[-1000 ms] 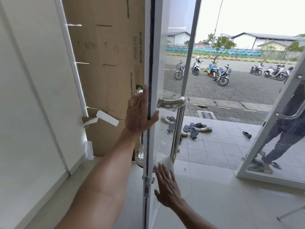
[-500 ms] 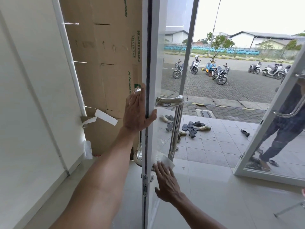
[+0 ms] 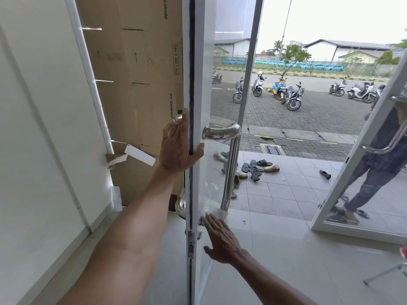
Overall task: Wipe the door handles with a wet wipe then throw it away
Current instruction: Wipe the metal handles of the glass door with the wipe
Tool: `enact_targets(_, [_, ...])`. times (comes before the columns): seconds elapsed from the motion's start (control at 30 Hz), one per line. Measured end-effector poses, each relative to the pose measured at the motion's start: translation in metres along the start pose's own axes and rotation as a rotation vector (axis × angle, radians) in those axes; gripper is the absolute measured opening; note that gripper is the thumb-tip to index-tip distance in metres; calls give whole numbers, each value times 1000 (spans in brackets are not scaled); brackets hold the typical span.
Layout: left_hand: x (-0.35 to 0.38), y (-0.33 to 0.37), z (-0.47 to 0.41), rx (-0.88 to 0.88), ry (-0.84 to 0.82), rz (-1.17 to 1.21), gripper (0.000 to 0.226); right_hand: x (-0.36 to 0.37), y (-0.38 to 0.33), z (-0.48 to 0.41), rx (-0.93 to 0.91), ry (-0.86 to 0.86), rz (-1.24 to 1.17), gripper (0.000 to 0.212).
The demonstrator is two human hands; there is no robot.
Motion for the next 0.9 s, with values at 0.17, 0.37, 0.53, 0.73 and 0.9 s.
enact_targets(0.17, [1,-7,1,-4,-3,4,81,-4,22,-1,157,22,-20,97])
enact_targets(0.37, [-1,-13,1,0,5,11,82,9,-11,-2,-170,-39,53,83])
enact_targets(0.53, [-2,-20,2,-11,-21,13,84,-10,20,-18,-27,-38,44,91])
enact_targets(0.73, [-3,-25,2,-20,-24,15,83,-2,3,-20,-7,-70,73,96])
enact_targets(0.9, [-5,-26,2,-35,-35,11,83,3,0,-19,-188,-134,138,96])
Point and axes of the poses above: each hand's wrist, its own z-axis away from the middle knuckle, its own x-axis out of the palm, y = z × x, the point moved 3 cm from there along -z, towards the middle knuckle, and after that the axes turned 3 degrees about -y, right-handed, at the moved point
